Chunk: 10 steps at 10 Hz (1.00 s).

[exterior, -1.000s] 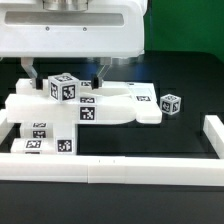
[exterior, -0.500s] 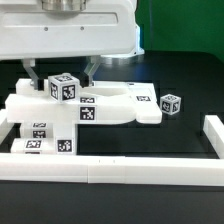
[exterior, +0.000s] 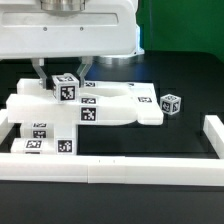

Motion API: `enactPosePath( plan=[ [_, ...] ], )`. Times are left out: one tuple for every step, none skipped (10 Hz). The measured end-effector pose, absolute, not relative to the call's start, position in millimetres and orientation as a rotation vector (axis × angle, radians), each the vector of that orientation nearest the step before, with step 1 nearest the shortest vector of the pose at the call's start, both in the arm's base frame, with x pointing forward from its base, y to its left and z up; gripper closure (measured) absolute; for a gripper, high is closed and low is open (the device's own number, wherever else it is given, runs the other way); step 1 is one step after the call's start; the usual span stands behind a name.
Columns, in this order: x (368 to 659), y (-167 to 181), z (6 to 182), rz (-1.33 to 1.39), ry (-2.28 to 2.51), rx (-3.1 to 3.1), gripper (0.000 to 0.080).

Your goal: Assemble chair

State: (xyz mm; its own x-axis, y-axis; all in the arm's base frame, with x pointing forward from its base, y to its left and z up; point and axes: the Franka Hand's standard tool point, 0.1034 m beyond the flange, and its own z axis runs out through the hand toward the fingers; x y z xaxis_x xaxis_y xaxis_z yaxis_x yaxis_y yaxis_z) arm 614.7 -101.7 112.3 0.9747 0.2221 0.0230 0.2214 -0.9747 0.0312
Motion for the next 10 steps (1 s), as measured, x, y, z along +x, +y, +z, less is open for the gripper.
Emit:
enactPosePath(
  plan=[
    [614.6,-101.9,112.3,0.043,0.234,3.105,0.0517],
    [614.6,-101.8,112.3,0.044,0.119,3.113,0.0517],
    [614.5,-102.1,112.2,0.046,-0.016,3.117,0.0517],
    [614.4,-102.7,112.2,0.047,-0.107,3.116,0.0517],
    [614.4,-102.7,112.2,0.048,-0.162,3.114,0.0515],
    [614.4,-102.6,112.2,0.049,-0.278,3.107,0.0515],
    [614.5,-102.1,112.2,0.050,-0.382,3.098,0.0515],
    [614.7,-101.1,112.1,0.052,-0.575,3.071,0.0515],
    [614.7,-100.8,112.1,0.053,-0.662,3.054,0.0515],
    [614.8,-100.7,112.1,0.054,-0.697,3.047,0.0515]
  ],
)
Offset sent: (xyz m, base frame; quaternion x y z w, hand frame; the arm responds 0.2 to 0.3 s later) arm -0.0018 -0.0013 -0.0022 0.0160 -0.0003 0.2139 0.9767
